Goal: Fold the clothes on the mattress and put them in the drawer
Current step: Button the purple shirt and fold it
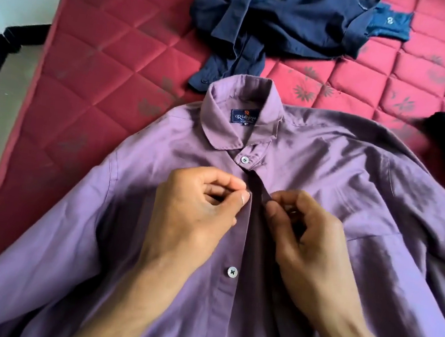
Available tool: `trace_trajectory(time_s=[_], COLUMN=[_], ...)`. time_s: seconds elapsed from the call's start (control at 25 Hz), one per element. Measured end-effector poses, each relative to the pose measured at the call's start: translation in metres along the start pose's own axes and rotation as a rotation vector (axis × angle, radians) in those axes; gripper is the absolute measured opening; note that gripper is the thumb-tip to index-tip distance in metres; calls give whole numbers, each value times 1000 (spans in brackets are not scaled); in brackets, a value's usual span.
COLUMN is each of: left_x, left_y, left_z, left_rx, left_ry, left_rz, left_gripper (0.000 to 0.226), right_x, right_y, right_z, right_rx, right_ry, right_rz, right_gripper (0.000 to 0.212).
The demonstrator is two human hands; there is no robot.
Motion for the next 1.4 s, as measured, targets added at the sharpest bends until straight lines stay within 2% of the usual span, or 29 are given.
trace_trajectory(time_s=[0.08,0.12,0.28,0.6,0.72,0.88,1.04,1.24,1.4], left_x=[-2,-2,-1,-2,-4,-14,-12,-12,-13], left_y=[-6,-8,-11,-11,-11,-7,-9,-10,-12], left_z=[-5,-8,-13,-10,-8,5,-2,-1,4], left_rx=[-87,-103,-143,-170,-103,131,44,191,343], left_ry=[39,48,52,31,2,-90,-54,-105,-202], left_rz=[-16,-14,-31,-53,-8,117,82,95,122], left_gripper=[10,10,8,11,14,13,12,9,11], right_x=[4,5,5,9,8,6,4,5,10], right_y=[2,2,-4,-5,-3,-2,-6,-3,-10], right_z=[0,-2,3,4,3,-2,-3,1,16], right_rx=[213,240,183,318,283,126,-42,26,329], right_ry=[-42,-30,-17,-63,-48,11,60,26,-137], right_rz=[-27,-37,-63,-133,-132,-86,-61,-41,-122], right_gripper=[9,8,6,11,10,12,17,13,8])
Point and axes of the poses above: each hand's wrist, its own x-axis towards the middle knuckle, its own y-axis out of the back of the hand, z = x × y, the point moved 8 cm from there along x, towards the middle knuckle, and after that the axes turned 7 degrees about x, right-handed, at the moved point
